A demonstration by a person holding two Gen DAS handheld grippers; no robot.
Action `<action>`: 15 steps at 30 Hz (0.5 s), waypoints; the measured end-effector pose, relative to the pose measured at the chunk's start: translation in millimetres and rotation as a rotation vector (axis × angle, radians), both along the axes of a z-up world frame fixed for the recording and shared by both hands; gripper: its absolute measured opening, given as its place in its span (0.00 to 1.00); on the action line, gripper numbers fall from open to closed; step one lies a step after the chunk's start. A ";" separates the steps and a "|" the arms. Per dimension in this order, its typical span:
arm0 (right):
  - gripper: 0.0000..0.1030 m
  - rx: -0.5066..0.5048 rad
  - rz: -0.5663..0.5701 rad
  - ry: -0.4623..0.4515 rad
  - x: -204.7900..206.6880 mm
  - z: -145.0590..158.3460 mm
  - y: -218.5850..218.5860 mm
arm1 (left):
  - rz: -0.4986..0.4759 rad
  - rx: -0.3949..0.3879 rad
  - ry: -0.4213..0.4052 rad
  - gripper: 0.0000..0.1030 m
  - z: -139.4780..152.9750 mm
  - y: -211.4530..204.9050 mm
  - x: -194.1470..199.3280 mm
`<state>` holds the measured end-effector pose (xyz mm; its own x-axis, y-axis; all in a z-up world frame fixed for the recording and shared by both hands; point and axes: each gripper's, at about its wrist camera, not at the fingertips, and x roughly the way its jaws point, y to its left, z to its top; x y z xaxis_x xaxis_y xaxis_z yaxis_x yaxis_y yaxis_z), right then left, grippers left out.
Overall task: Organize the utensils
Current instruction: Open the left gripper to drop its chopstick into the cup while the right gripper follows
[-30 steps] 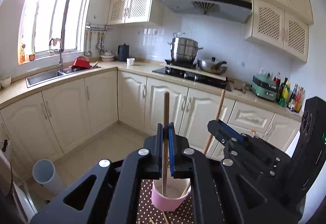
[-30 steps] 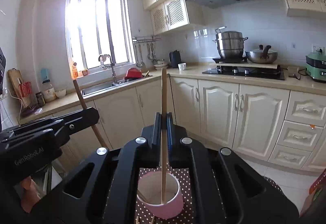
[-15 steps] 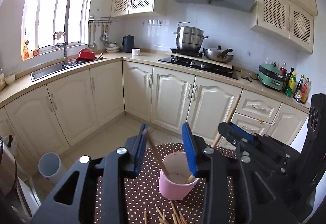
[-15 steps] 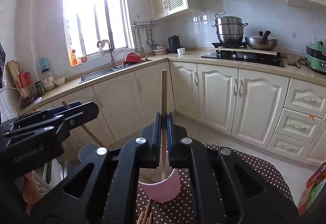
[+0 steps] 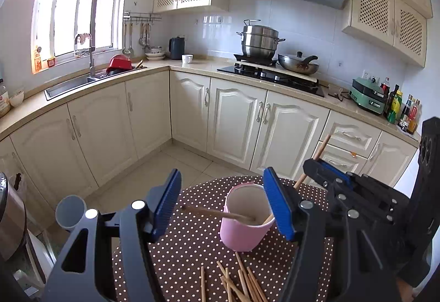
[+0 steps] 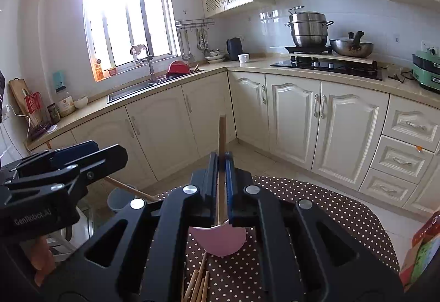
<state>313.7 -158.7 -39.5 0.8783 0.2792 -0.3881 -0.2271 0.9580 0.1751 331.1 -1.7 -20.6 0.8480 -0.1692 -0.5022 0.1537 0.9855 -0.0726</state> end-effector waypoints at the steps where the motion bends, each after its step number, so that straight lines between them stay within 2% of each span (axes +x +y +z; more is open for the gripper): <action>1: 0.06 0.003 0.001 0.004 -1.4 0.1 -0.7 | 0.001 0.001 -0.001 0.60 -0.1 1.7 -2.7; 15: 0.07 0.012 -0.016 0.007 -40.3 4.3 -9.7 | 0.033 0.002 0.000 0.61 0.2 28.8 -52.0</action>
<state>273.3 -168.4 -35.2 0.8801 0.2698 -0.3907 -0.2104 0.9593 0.1884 279.0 27.2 -20.5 0.8530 -0.1403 -0.5027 0.1211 0.9901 -0.0708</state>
